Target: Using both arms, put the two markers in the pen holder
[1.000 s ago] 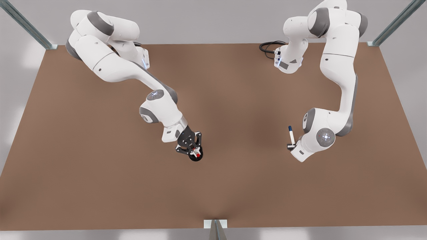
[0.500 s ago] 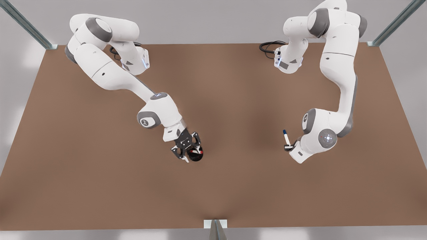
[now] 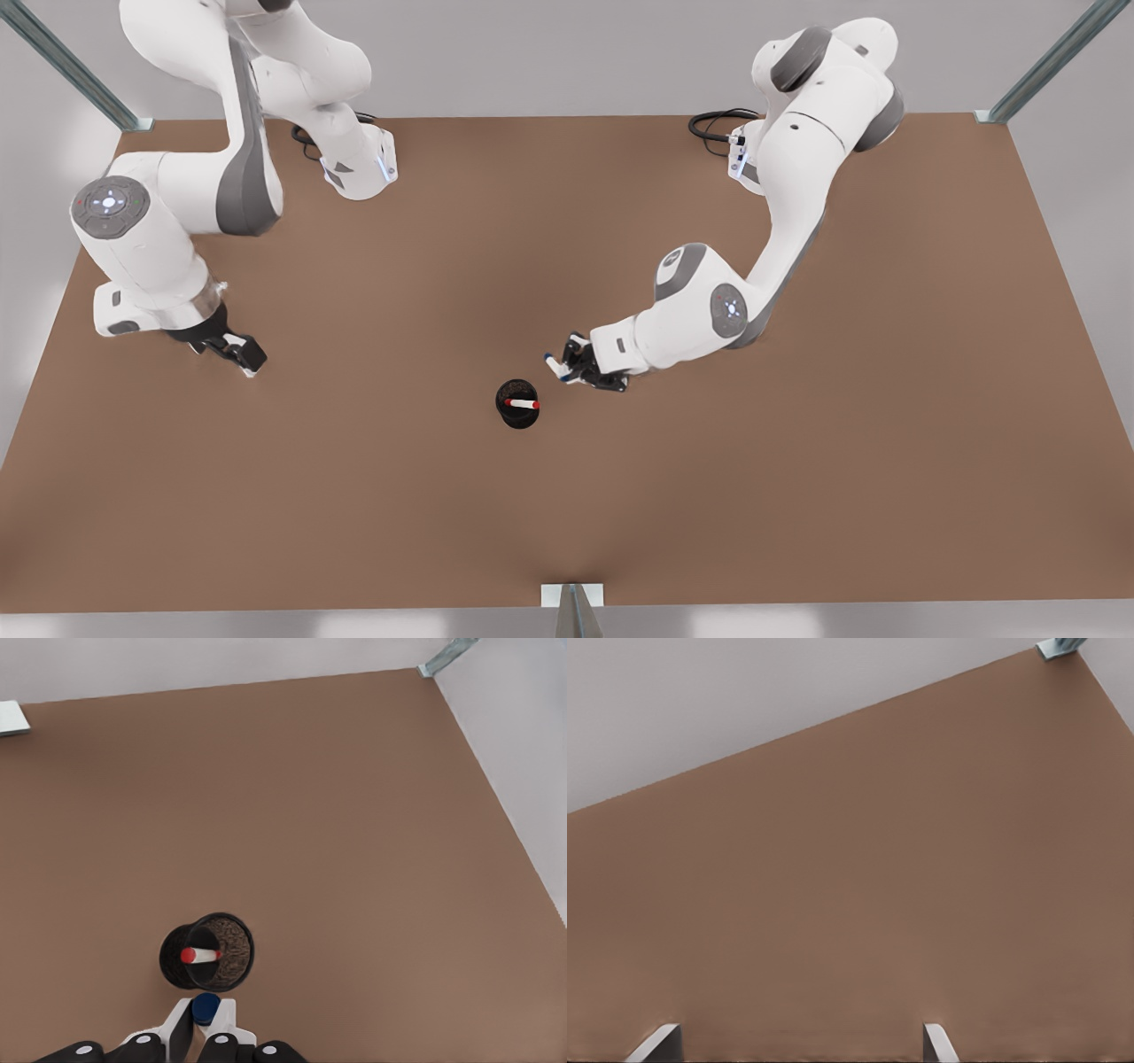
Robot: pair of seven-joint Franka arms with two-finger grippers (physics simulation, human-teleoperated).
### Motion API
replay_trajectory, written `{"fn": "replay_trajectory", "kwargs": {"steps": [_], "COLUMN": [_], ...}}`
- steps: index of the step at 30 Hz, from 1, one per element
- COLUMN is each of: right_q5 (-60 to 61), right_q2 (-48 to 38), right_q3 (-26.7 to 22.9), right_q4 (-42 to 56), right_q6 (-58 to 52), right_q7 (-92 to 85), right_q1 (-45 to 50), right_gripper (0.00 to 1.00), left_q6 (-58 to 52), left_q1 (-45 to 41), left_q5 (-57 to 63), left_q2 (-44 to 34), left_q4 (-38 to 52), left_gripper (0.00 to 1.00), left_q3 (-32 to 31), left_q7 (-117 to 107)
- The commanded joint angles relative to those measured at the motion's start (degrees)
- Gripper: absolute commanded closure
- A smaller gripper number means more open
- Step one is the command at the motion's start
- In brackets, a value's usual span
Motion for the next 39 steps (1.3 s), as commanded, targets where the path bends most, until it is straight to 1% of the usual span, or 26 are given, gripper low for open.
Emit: {"fn": "replay_trajectory", "kwargs": {"steps": [1, 3, 5, 7, 8, 9, 12, 15, 24, 31, 39], "right_q5": [6.7, 7.0, 7.4, 9.6, 9.3, 7.7, 6.8, 7.1, 7.1, 7.2, 7.1], "right_q2": [-2.6, -2.1, -1.6, -1.3, -1.3, -1.4, -1.3, -1.3, -1.3, -1.3, -1.2], "right_q3": [-4.8, -4.3, -3.5, -3.2, -3.1, -1.7, -1.4, -0.8, -0.8, -0.8, -0.8], "right_q4": [-4.7, -4.3, -4.1, -4.1, -4.0, -3.6, -3.6, -3.4, -3.4, -3.4, -3.0], "right_q6": [-4.4, -3.9, -3.9, -4.3, -3.8, -3.4, -3.2, -3.7, -3.6, -3.7, -3.9], "right_q7": [-28.8, -31.2, -30.9, -30.3, -31.4, -31.9, -30.9, -30.2, -30.3, -30.4, -30.7], "right_q1": [5.7, 6.5, 6.5, 6.5, 6.4, 6.4, 6.5, 6.5, 6.2, 5.9, 5.8], "right_gripper": [0.0, 0.0, 0.0, 0.0, 0.0, 0.0, 0.0, 0.0, 0.0, 0.0, 0.0], "left_q6": [14.9, 17.5, 18.9, 20.6, 20.6, 21.3, 21.4, 20.9, 17.3, 17.3, 18.7], "left_q1": [-1.9, -2.9, -5.8, -6.5, -6.5, -6.6, -7.7, -7.2, -7.0, -7.2, -8.6], "left_q5": [-1.7, -1.3, -1.2, -1.1, -0.5, -0.5, -0.3, 1.2, 1.2, 1.2, 1.3], "left_q2": [1.9, 2.8, 2.9, 3.0, 3.3, 3.8, 5.3, 5.3, 4.6, 5.0, 7.1], "left_q4": [1.8, 3.1, 3.5, 3.5, 3.5, 3.4, 2.8, 2.4, 0.4, -1.9, -2.0], "left_gripper": [0.79, 0.79, 0.79, 0.79, 0.79, 0.79, 0.79, 0.79, 0.79, 0.79, 0.79], "left_q3": [0.2, 0.2, 3.8, 3.9, 3.9, 3.9, 3.9, 3.9, 3.7, 3.7, 3.9], "left_q7": [16.0, 16.5, 18.4, 19.6, 19.5, 19.4, 19.4, 19.3, 20.8, 23.6, 24.4]}}
